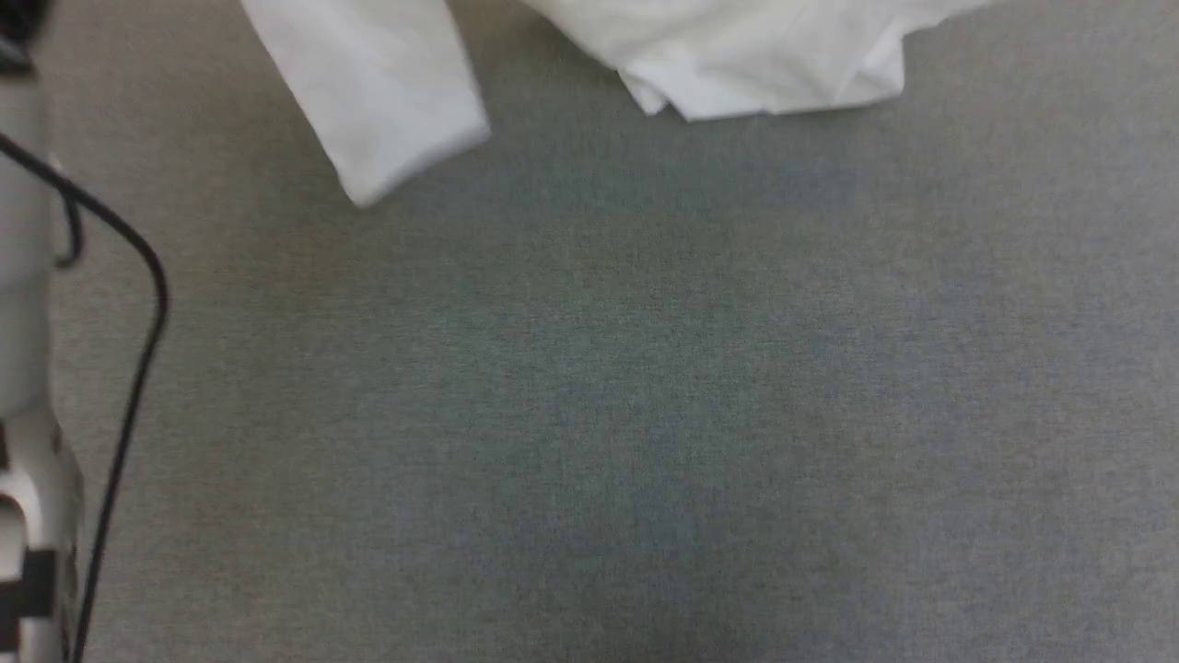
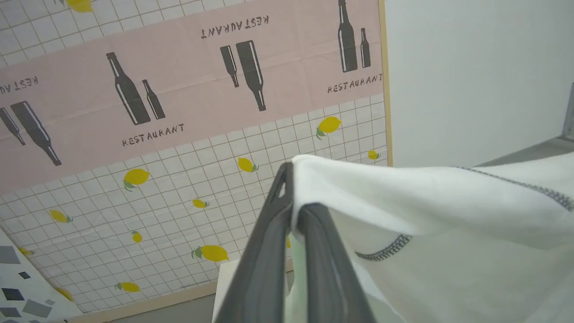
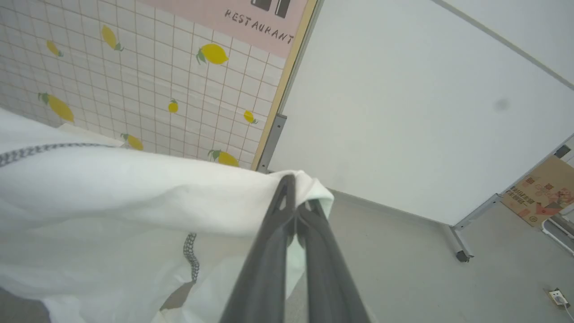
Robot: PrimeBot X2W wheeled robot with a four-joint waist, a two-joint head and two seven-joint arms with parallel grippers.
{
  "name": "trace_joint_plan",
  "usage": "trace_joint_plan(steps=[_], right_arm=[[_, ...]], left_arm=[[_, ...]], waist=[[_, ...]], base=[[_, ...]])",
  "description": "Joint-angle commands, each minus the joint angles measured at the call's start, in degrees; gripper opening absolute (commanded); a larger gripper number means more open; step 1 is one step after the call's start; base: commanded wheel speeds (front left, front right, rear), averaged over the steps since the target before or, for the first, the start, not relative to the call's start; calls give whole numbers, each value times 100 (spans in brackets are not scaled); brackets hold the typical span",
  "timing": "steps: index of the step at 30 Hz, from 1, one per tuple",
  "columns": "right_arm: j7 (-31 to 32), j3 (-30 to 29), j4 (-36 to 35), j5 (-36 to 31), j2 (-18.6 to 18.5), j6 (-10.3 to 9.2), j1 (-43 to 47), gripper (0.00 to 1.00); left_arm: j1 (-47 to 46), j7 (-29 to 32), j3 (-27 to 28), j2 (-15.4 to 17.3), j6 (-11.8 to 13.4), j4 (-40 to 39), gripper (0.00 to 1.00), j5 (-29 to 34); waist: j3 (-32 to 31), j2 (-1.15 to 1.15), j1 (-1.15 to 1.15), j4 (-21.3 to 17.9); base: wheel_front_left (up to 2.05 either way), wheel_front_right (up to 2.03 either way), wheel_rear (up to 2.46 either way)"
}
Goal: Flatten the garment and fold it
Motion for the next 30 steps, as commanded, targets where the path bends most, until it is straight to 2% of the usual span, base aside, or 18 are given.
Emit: trace_joint_plan(steps=[1,9,13,20,24,30], right_arm=[[-178,7,186,-138,41,-8,-380,0],[-1392,-392,1067,-858,355,-8,-2184,0],[-2092,-707,1307,-1164,471,-8,-2797,0],[-2756,-754,1997,-1236,462,-8,-3056,0],[-2871,-580,2526,-999,411,-8,-2592,0],[-2798,-69,2910,-418,408,-8,-1441,0]], left_arm=[[-371,-112,60,17,98,132,0,102],[-1928,-983,336,4,738,659,0,590],[-2360,-1445,459,71,935,818,0,717],[-2232,-1661,415,192,774,1198,0,661],[-1640,-1661,246,222,579,1566,0,614],[-561,-1428,18,332,274,2072,0,495]], waist=[[933,0,-2,-240],[1584,0,-2,-294],[1705,0,-2,-266],[1784,0,-2,-155],[1705,0,-2,-112],[1360,0,-2,-123]], base=[[0,0,0],[0,0,0],[0,0,0],[0,0,0],[0,0,0],[0,0,0]])
